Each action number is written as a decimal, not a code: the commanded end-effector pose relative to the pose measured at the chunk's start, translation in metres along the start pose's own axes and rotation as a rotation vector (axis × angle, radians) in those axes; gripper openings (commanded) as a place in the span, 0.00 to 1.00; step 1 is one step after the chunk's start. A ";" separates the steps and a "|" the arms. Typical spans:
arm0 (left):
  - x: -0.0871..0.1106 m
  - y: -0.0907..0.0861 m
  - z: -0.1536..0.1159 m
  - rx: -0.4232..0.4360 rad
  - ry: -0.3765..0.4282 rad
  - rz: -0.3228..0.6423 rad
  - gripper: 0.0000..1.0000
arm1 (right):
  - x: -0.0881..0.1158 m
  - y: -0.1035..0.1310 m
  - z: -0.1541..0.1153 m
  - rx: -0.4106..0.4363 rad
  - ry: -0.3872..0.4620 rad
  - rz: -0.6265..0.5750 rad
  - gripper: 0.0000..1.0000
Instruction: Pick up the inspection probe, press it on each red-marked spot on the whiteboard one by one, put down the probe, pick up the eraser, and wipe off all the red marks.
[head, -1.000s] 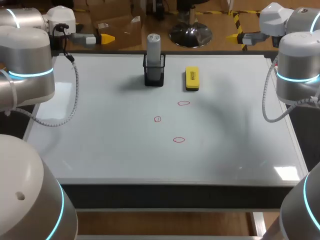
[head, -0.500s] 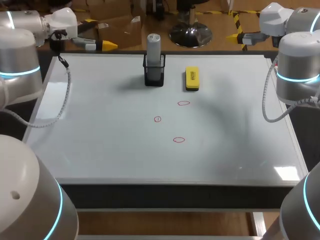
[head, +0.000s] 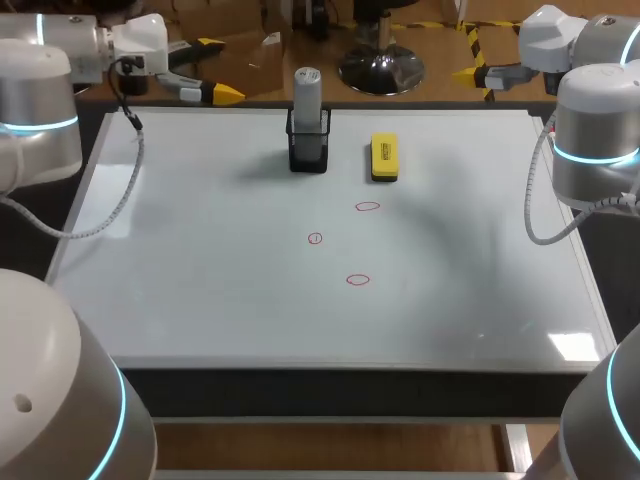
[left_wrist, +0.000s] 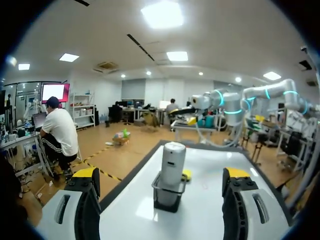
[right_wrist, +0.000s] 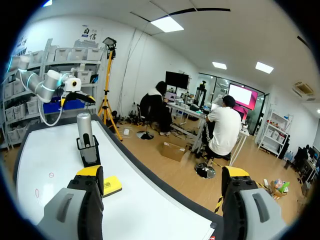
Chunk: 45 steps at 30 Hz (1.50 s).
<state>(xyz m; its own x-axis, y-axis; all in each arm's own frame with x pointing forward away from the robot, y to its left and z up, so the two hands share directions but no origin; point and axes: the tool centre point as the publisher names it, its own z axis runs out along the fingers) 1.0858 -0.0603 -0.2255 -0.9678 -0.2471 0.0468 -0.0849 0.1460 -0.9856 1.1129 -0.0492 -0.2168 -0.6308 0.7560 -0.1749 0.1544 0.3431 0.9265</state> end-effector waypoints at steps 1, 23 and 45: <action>-0.009 0.005 0.017 0.003 0.118 0.001 1.00 | -0.001 0.000 0.000 0.001 0.001 0.000 1.00; -0.004 0.027 0.079 0.034 0.241 -0.025 1.00 | -0.001 0.000 0.000 0.001 0.001 0.000 1.00; 0.017 0.035 0.119 0.046 0.193 -0.038 1.00 | -0.001 0.000 0.000 0.001 0.001 0.000 1.00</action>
<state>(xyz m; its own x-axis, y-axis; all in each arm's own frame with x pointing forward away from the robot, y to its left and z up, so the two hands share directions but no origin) 1.1005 -0.1693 -0.2795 -0.9926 -0.0402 0.1149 -0.1183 0.0953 -0.9884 1.1129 -0.0493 -0.2168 -0.6307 0.7561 -0.1749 0.1544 0.3431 0.9265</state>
